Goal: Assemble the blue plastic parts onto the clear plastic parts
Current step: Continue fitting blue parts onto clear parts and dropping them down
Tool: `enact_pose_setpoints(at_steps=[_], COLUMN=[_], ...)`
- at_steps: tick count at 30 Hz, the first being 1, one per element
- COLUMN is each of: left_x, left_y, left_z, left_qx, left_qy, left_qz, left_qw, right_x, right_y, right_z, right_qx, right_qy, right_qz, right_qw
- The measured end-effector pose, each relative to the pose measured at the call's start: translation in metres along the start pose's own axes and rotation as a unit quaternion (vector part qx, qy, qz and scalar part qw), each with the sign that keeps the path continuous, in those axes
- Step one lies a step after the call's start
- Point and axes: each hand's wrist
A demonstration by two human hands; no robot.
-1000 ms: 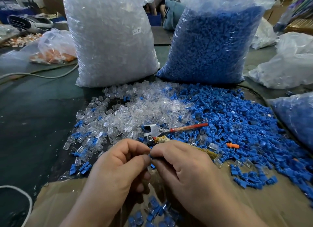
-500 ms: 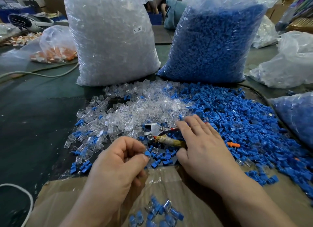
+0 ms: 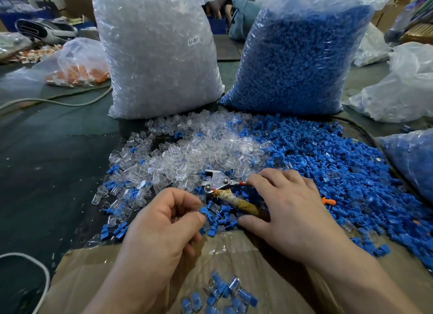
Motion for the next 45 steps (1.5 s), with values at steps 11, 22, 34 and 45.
enact_pose_setpoints(at_steps=[11, 22, 34, 45], left_x=[0.003, 0.008, 0.011, 0.001], left_y=[-0.001, 0.003, 0.008, 0.008], left_z=[0.001, 0.005, 0.008, 0.003], left_qx=[-0.011, -0.012, -0.015, -0.013], left_qy=[0.001, 0.006, -0.084, -0.098], left_qz=[-0.026, -0.082, -0.074, -0.066], left_qw=[1.0, 0.997, 0.994, 0.993], right_x=[0.003, 0.01, 0.005, 0.006], right_y=[0.001, 0.018, 0.024, 0.022], right_z=[0.002, -0.016, -0.024, -0.021], right_qx=[-0.07, -0.119, -0.027, -0.012], right_qy=[-0.001, 0.054, 0.102, 0.118], right_qz=[0.006, 0.112, 0.082, 0.065], right_qw=[0.998, 0.985, 0.991, 0.991])
Point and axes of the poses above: each hand's wrist, its own z-axis towards the middle knuckle, its own y-axis out of the back of the hand, x = y × z, and after that the axes turned 2 degrees about z, right-handed
